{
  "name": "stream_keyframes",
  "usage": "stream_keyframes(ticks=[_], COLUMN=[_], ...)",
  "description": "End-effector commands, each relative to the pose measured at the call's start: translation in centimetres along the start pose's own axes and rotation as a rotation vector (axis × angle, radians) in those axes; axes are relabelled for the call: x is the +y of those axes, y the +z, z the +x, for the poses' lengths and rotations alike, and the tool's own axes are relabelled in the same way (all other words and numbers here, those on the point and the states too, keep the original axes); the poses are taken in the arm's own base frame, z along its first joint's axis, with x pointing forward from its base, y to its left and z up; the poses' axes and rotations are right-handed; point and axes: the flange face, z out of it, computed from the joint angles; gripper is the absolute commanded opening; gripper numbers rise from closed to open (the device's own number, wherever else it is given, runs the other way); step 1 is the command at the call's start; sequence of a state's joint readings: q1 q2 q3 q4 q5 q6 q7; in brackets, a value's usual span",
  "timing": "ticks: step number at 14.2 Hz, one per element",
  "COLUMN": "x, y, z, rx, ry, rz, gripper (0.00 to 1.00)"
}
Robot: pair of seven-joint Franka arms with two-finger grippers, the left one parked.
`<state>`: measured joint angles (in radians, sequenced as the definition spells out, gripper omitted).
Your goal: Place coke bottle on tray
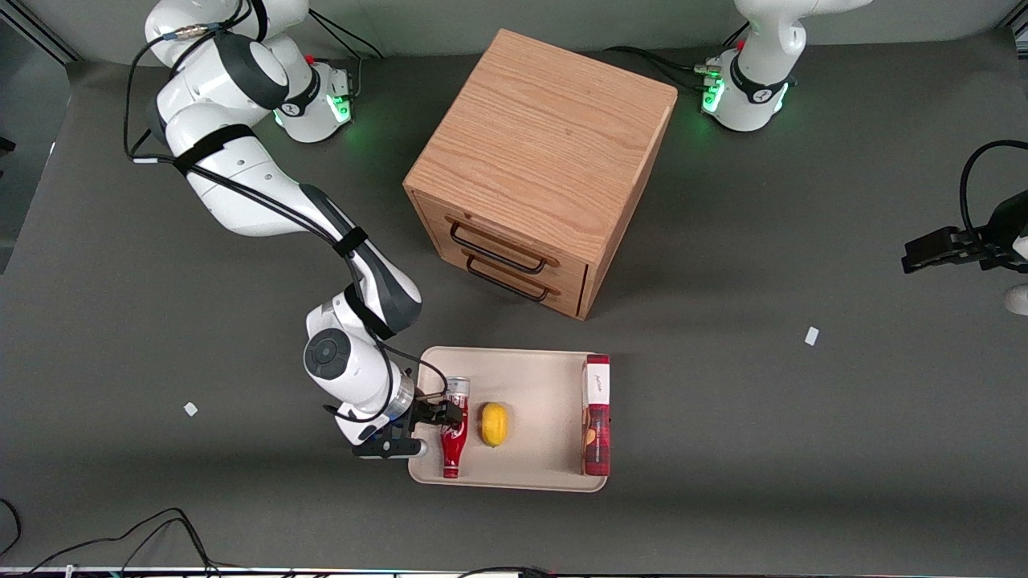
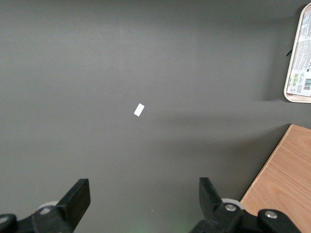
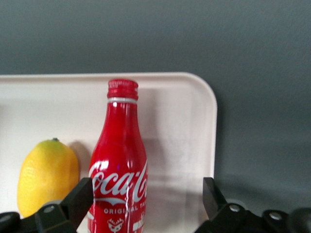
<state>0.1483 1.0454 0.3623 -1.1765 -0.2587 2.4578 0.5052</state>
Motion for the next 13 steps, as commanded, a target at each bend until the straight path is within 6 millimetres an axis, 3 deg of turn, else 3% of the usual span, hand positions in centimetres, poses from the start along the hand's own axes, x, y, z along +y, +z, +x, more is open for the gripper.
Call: stream_keyframes(ticks=[1,3,6,8,9,11,13], x=[-0.4,1.0,2.4,4.4,5.4,9.9,12.2], y=[-4.5,-7.9,-14.4,-18.9,-21.2,-25.6,-29.8], z=[0.7,0.9,0.0,-0.7,-1.7,-4.1,-7.5], rx=[0.039,0.04,-0.018,-0.042,-0.059,-0.08,-0.085], ry=[-0.036,-0.03,-0.041,-0.009,-0.003,0.014,0.029], rz=[-0.029,-0.057,-0.164,-0.185,-0.178,-0.162,-0.158], gripper=[1.0,1.0,1.0,1.0,1.0,1.0,1.0])
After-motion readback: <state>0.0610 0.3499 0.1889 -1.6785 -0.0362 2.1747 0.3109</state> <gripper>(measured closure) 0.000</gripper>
